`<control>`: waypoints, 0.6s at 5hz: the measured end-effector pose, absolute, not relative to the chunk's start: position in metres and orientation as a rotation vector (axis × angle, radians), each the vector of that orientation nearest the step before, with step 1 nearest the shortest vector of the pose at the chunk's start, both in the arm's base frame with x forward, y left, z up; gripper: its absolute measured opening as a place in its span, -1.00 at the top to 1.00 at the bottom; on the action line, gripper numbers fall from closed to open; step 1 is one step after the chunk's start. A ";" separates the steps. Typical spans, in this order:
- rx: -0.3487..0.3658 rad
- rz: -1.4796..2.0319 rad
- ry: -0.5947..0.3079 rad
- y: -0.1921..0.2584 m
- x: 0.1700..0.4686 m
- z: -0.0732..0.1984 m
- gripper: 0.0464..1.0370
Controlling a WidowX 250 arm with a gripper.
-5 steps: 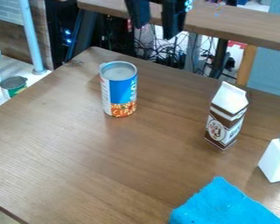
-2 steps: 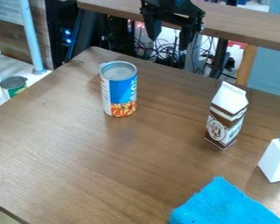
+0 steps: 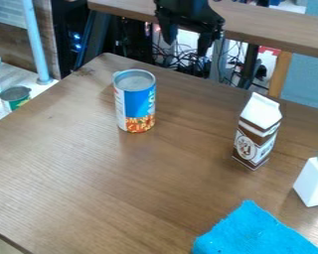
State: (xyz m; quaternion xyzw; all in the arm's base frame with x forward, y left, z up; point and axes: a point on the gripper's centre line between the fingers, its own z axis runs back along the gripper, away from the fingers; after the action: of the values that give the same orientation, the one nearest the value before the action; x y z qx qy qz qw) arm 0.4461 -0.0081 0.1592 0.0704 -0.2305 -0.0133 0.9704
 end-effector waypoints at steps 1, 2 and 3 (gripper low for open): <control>0.129 -0.003 -0.439 0.021 0.443 0.152 -0.93; 0.110 0.029 -0.428 0.045 0.440 0.148 -0.93; 0.093 0.056 -0.419 0.062 0.439 0.142 -0.93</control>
State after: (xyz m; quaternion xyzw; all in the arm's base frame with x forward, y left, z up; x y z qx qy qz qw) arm 0.4390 0.0618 0.1425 0.0460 -0.2077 0.0280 0.9767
